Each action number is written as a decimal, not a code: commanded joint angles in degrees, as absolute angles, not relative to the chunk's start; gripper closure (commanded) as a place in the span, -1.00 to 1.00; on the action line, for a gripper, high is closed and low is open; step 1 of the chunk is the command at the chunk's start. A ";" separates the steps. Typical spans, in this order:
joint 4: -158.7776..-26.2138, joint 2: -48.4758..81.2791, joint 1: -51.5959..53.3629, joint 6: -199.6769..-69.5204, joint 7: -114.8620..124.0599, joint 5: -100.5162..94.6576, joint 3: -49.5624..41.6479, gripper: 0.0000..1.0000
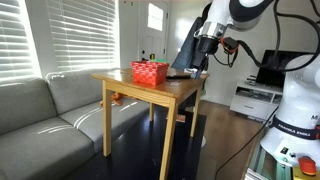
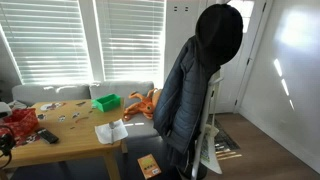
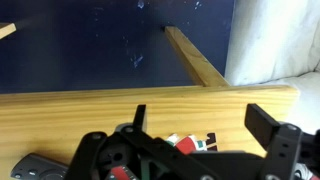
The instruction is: Press the button on the remote
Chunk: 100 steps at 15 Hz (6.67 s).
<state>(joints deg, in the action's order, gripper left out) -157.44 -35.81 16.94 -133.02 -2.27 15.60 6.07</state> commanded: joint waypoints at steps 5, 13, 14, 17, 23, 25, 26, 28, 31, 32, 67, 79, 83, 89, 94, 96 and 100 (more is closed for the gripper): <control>-157.32 -35.85 16.75 -132.80 -2.34 15.69 6.23 -1.00; -157.32 -35.85 16.75 -132.80 -2.34 15.69 6.23 -1.00; -157.32 -35.85 16.75 -132.80 -2.34 15.69 6.23 -1.00; -157.32 -35.85 16.75 -132.80 -2.34 15.69 6.23 -1.00; -156.13 -35.56 16.15 -136.29 -3.94 15.15 5.36 -1.00; -155.25 -35.49 15.50 -138.09 -5.32 14.95 3.89 -1.00; -154.73 -35.34 15.80 -138.82 -6.76 15.70 2.48 -1.00; -153.62 -34.66 15.48 -140.71 -9.13 15.75 0.59 -1.00; -152.18 -33.17 16.51 -144.81 -12.95 17.56 -3.00 -0.32; -151.81 -32.60 16.70 -145.77 -13.68 17.78 -3.85 -0.18; -145.73 -17.19 14.33 -147.15 -18.84 28.86 -6.52 1.00; -145.65 -16.38 14.64 -148.33 -21.59 31.98 -6.59 1.00; -145.66 -16.35 14.51 -148.47 -22.06 32.00 -6.55 1.00; -145.68 -16.26 14.44 -148.62 -22.39 31.89 -6.57 1.00; -145.67 -16.05 14.47 -148.93 -22.99 32.09 -6.65 1.00; -145.61 -16.05 14.68 -149.02 -23.43 32.62 -6.78 1.00; -145.47 -15.78 14.66 -149.16 -24.30 33.50 -6.71 1.00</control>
